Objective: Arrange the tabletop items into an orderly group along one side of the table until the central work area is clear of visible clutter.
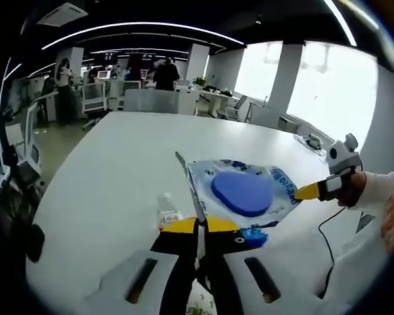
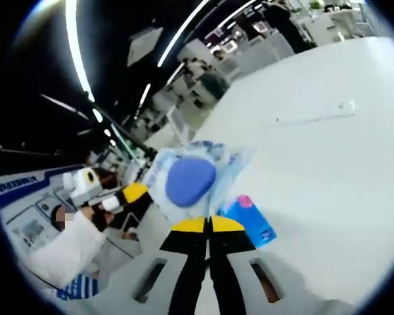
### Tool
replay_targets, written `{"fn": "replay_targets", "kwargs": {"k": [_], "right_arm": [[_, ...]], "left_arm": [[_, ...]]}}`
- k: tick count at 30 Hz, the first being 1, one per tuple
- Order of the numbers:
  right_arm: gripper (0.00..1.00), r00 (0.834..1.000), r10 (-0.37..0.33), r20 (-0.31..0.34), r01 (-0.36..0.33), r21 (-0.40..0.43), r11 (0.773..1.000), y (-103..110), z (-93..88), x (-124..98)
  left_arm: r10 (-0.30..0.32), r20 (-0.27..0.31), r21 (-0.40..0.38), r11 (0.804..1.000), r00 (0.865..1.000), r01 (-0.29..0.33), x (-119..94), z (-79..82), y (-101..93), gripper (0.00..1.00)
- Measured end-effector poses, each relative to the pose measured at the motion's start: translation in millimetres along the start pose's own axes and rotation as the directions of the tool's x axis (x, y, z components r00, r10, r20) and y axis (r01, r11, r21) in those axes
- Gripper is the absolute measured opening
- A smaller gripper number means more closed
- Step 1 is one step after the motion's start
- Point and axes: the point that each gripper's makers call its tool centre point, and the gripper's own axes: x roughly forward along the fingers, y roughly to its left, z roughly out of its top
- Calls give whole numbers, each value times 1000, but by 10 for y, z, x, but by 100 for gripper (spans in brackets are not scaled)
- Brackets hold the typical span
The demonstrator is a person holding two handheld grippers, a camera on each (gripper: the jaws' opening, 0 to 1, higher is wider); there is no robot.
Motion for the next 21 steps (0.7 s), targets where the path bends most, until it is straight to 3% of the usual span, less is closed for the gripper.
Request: {"fn": "replay_targets", "kwargs": {"k": [13, 21], "right_arm": [[0, 998, -51, 46, 52, -28, 998, -251, 339, -182], [0, 996, -63, 66, 64, -15, 998, -381, 485, -208]], "left_arm": [[-61, -42, 86, 994, 997, 65, 318, 105, -215, 0], [-76, -33, 88, 993, 997, 79, 474, 225, -217, 0]]}}
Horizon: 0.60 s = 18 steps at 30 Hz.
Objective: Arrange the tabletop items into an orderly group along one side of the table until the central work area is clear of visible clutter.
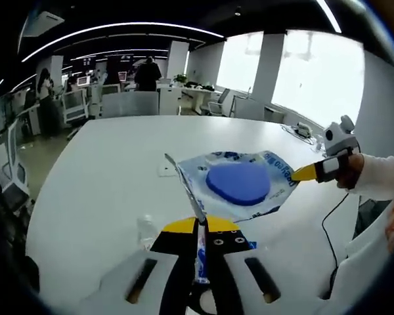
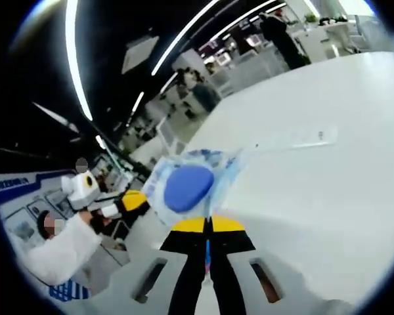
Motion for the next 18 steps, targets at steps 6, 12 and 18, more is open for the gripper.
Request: {"fn": "replay_targets", "kwargs": {"k": [6, 12, 18], "right_arm": [[0, 1000, -10, -10, 10, -4, 1000, -93, 34, 96], [0, 999, -37, -31, 37, -8, 999, -298, 59, 224], [0, 996, -67, -62, 67, -8, 998, -503, 19, 357]], "left_arm": [[-6, -24, 15, 1000, 1000, 6, 117, -12, 60, 0], [-18, -81, 32, 999, 997, 20, 336, -128, 123, 0], [-11, -120, 14, 1000, 993, 13, 559, -218, 203, 0]]}}
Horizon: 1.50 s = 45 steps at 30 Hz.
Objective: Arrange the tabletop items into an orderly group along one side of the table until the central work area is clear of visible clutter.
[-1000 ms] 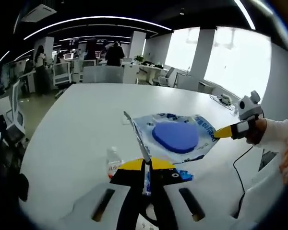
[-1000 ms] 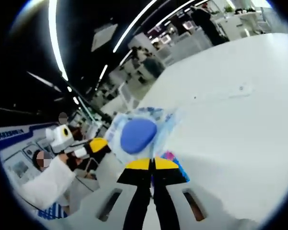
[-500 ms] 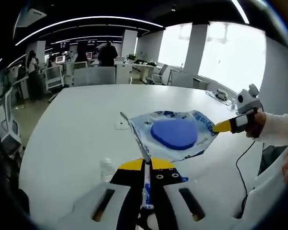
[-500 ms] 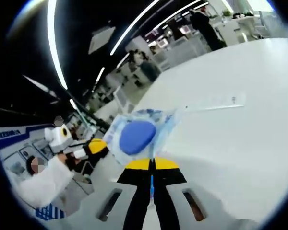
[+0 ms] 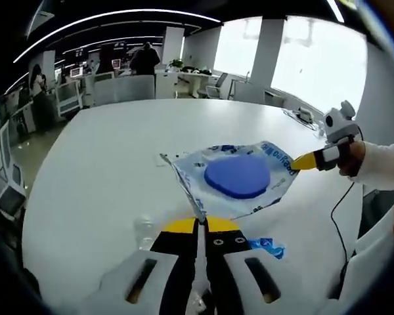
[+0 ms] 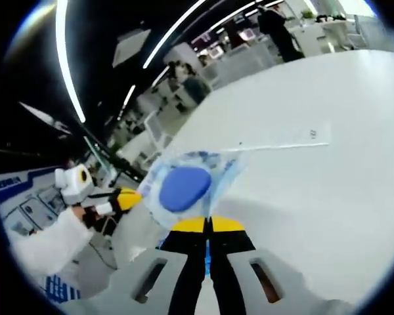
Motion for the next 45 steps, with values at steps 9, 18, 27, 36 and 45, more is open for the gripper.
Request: {"fn": "replay_targets", "kwargs": {"k": [9, 18, 27, 36, 45], "right_arm": [[0, 991, -109, -75, 108, -19, 994, -380, -163, 260], [0, 987, -111, -119, 107, -36, 994, -526, -243, 508], [0, 980, -117, -158, 112, -43, 993, -692, -383, 586], [0, 986, -92, -142, 93, 1, 996, -732, -373, 600], [0, 980, -118, -162, 123, 18, 992, -817, -514, 611]], "left_arm": [[12, -76, -77, 997, 997, -18, 350, -192, 112, 0], [63, -152, -46, 996, 986, -71, 556, -366, 272, 0], [66, -208, -29, 997, 976, -74, 696, -540, 284, 0], [90, -218, -73, 991, 972, -108, 727, -590, 281, 0], [94, -249, -41, 993, 964, -107, 724, -702, 234, 0]]}}
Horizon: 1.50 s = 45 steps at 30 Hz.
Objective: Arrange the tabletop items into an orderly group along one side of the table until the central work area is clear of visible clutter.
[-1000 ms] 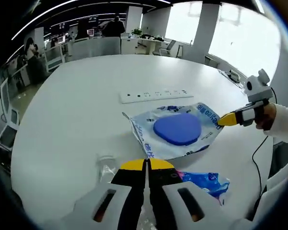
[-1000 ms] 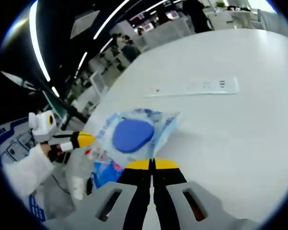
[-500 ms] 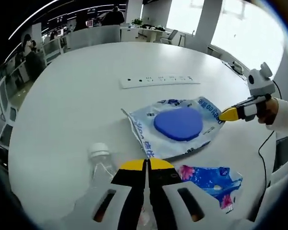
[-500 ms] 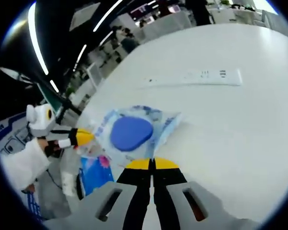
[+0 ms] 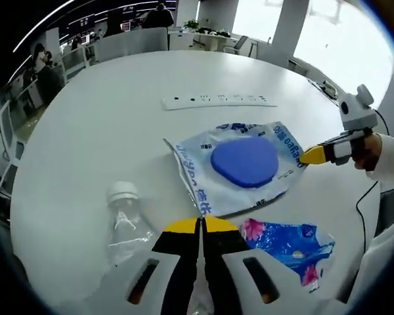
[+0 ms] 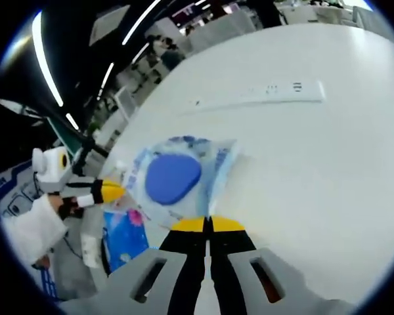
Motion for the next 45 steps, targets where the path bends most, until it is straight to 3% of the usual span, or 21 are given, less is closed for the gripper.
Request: {"fn": "replay_targets", "kwargs": {"k": [8, 10, 21, 31, 33, 38, 41, 43, 45], "right_arm": [[0, 1000, -6, 11, 6, 22, 1000, -16, -39, 16], [0, 1000, -8, 8, 8, 27, 1000, -29, -43, 19], [0, 1000, 0, -6, 0, 30, 1000, -18, -56, 33], [4, 999, -28, -28, 26, -66, 997, -2, -39, 30], [9, 999, -32, 19, 34, -136, 990, 28, 48, 1], [34, 997, -52, 48, 60, -170, 984, 71, 80, -69], [43, 996, -55, 75, 68, -194, 979, 99, 110, -146], [49, 995, -45, 86, 62, -209, 976, 159, 104, -234], [55, 995, -28, 97, 50, -232, 971, 211, 90, -304]], "left_arm": [[17, -14, -28, 999, 1000, -18, 60, -21, 29, 0], [32, -20, -5, 999, 999, -32, 66, -42, 45, 0], [16, -39, -8, 1000, 999, -16, 173, -111, -55, 0], [29, -16, -24, 999, 999, -29, 52, -34, -59, 0], [34, 9, -19, 999, 999, -34, -8, 21, -48, 0], [37, 54, 2, 999, 998, -37, -137, 132, -39, 0], [36, 88, -3, 999, 995, -36, -258, 198, -56, 0], [22, 130, 6, 1000, 991, -23, -317, 261, -101, 5], [-2, 149, -2, 1000, 989, 2, -384, 281, -173, 19]]}}
